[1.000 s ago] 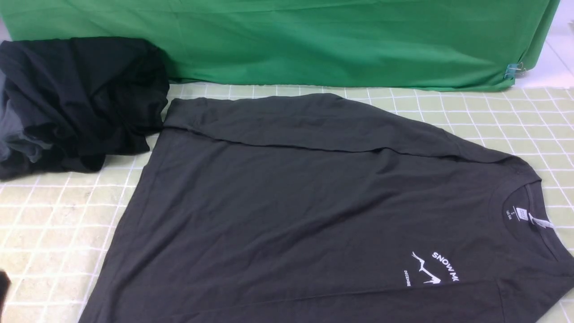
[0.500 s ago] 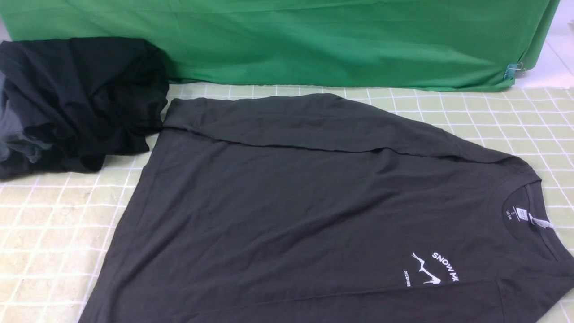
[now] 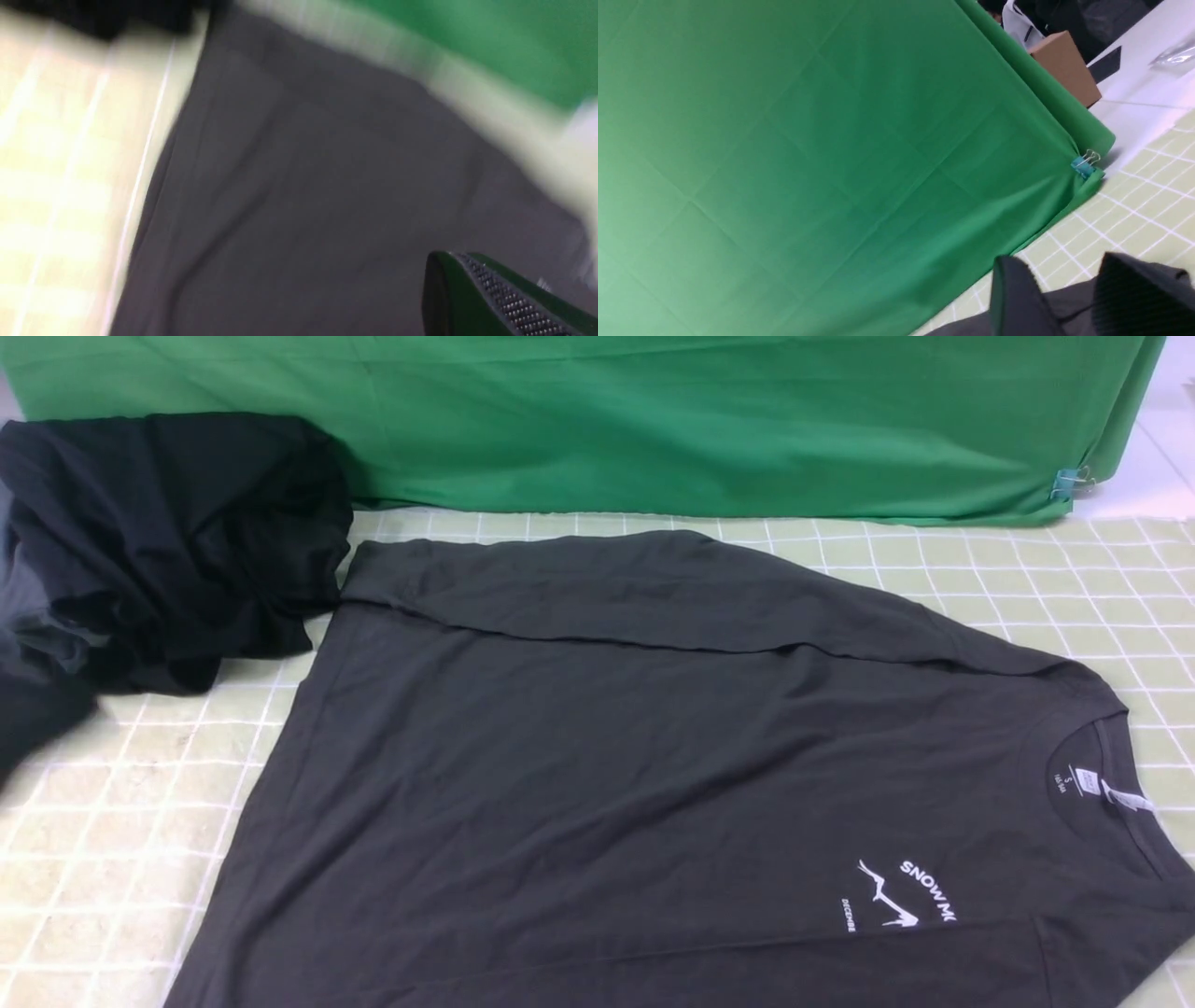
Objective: Fold a long-sleeved shirt over a green coffee tablecloth.
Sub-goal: 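Grasp the left edge of the dark T-shirt lying flat on the table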
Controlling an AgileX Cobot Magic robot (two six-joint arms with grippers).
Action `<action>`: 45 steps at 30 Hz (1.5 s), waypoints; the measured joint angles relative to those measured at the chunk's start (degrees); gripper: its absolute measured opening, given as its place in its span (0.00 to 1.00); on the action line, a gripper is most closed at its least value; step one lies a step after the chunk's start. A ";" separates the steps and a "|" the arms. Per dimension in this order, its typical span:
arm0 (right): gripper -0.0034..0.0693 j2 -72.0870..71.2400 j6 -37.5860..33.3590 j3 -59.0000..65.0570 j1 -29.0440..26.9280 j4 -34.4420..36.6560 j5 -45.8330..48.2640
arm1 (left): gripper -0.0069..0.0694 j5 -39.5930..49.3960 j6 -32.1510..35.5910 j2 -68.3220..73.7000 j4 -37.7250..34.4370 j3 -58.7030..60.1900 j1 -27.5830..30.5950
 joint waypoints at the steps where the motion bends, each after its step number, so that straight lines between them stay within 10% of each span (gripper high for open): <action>1: 0.38 0.00 0.07 0.00 0.00 0.08 -0.67 | 0.09 3.94 1.94 3.87 0.17 -0.20 0.00; 9: 0.29 0.00 0.90 -1.88 0.12 -2.28 -3.97 | 0.08 12.46 3.51 21.32 7.97 1.32 -1.16; 11: 0.11 2.34 -2.69 -10.74 1.98 -8.16 10.88 | 0.08 13.23 -1.89 24.80 15.98 2.09 -5.43; 19: 0.06 23.05 -24.51 -34.17 10.72 -11.12 40.99 | 0.09 11.30 -8.19 30.17 24.31 2.35 -13.04; 34: 0.06 39.24 -31.41 -41.49 20.52 -11.35 48.47 | 0.56 3.75 -10.48 40.59 28.88 2.35 -13.30; 45: 0.06 39.23 -30.59 -41.54 20.57 -11.35 48.18 | 0.26 6.76 -10.02 41.69 28.88 2.35 -13.30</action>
